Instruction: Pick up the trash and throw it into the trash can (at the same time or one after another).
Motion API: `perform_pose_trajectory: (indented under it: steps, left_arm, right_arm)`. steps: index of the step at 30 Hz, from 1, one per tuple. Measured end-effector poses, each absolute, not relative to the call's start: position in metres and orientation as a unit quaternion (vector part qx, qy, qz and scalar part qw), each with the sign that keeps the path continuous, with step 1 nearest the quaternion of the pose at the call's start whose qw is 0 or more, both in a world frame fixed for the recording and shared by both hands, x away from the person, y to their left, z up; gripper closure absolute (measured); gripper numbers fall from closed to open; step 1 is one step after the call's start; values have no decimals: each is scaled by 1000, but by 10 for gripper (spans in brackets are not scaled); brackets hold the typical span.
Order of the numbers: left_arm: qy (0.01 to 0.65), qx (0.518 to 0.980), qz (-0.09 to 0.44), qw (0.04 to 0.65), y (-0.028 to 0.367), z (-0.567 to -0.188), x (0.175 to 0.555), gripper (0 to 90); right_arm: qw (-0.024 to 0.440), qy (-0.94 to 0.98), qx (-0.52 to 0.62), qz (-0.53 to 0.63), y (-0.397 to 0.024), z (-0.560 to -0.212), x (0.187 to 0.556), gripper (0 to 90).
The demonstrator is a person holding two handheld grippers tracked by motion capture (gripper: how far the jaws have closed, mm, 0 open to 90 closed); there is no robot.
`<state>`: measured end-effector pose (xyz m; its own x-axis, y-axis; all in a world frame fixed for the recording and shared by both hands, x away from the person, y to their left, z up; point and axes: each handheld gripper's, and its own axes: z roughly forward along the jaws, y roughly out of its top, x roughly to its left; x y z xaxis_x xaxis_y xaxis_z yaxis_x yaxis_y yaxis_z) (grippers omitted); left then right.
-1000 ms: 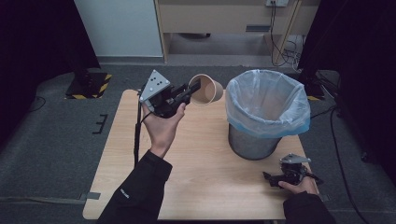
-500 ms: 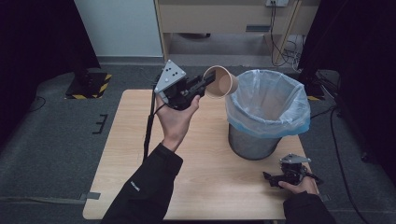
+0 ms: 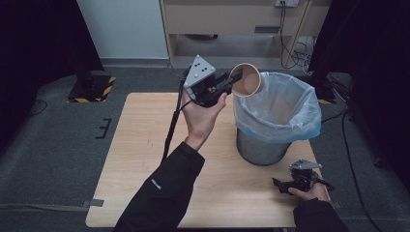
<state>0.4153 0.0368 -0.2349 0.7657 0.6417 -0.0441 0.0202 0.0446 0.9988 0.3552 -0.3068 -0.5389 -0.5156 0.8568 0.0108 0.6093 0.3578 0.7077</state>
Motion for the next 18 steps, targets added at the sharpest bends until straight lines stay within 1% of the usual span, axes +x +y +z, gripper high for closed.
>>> perform_pose_trajectory:
  steps: [9,18]
  left_arm:
    - [254,661,215,673,10,-247,430,827]
    - [268,677,209,653,-10,-263,448,827]
  right_arm:
    - [184,803,456,336,-307,-539,355,15]
    - [184,803,456,336,-307,-539,355,15]
